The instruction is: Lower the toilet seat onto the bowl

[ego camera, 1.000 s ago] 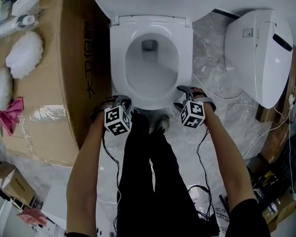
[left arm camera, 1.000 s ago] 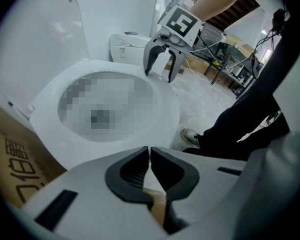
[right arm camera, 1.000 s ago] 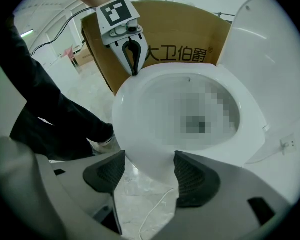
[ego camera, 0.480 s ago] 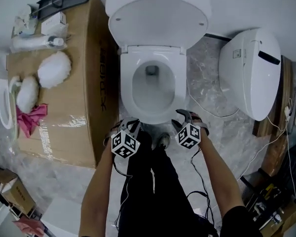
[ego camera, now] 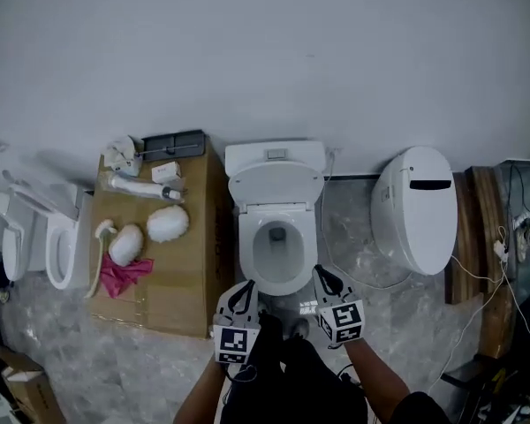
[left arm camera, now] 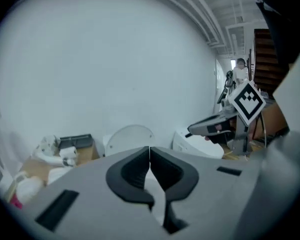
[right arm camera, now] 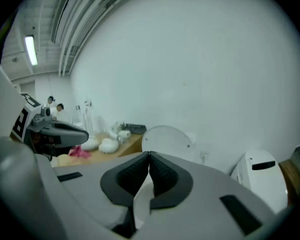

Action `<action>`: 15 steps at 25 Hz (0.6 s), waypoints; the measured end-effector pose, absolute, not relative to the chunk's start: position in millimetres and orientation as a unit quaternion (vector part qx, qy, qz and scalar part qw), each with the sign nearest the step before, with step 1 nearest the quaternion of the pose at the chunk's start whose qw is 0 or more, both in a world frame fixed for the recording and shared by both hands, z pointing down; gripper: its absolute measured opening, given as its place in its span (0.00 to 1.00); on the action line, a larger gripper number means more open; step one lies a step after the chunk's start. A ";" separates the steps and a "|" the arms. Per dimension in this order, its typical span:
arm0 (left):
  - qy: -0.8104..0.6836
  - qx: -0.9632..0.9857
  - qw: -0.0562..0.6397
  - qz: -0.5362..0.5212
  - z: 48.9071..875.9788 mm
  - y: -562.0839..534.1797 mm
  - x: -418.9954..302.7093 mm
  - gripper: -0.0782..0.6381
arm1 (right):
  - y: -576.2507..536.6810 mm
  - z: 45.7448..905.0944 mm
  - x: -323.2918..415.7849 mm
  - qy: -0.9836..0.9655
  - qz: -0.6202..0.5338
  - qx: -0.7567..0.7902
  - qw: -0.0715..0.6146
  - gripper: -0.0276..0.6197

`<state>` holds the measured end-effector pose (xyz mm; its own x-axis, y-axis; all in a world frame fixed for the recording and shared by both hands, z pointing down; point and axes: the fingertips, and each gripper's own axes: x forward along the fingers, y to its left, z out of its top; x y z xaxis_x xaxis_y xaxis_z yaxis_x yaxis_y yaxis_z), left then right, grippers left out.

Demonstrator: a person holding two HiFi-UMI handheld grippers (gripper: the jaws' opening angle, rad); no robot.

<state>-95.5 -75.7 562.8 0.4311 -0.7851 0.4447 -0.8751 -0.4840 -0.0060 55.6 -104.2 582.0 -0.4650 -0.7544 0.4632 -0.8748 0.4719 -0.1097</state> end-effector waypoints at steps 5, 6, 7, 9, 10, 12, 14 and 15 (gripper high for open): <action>-0.532 0.833 0.072 0.135 439.2 -61.9 -95.7 0.13 | -81.9 473.9 55.1 -0.846 0.115 0.504 0.128 0.09; -0.537 0.830 0.072 0.131 426.4 -56.9 -96.9 0.13 | -75.7 461.1 55.3 -0.846 0.108 0.508 0.121 0.09; -0.541 0.828 0.073 0.126 415.7 -51.9 -97.3 0.13 | -69.4 450.4 56.0 -0.846 0.104 0.511 0.113 0.09; -0.543 0.830 0.068 0.112 398.5 -45.0 -96.0 0.13 | -58.7 433.5 58.1 -0.844 0.104 0.517 0.097 0.09; -0.542 0.831 0.061 0.107 392.8 -43.7 -94.8 0.13 | -55.1 427.2 58.7 -0.843 0.103 0.521 0.091 0.09; -0.543 0.831 0.050 0.105 387.1 -43.8 -92.6 0.13 | -51.4 419.3 57.8 -0.840 0.099 0.527 0.084 0.08; -0.546 0.830 0.050 0.107 385.8 -43.8 -91.0 0.13 | -50.5 417.3 54.6 -0.840 0.096 0.527 0.083 0.08; -0.546 0.829 0.051 0.107 385.3 -43.3 -90.5 0.13 | -50.7 416.8 52.5 -0.842 0.095 0.525 0.085 0.08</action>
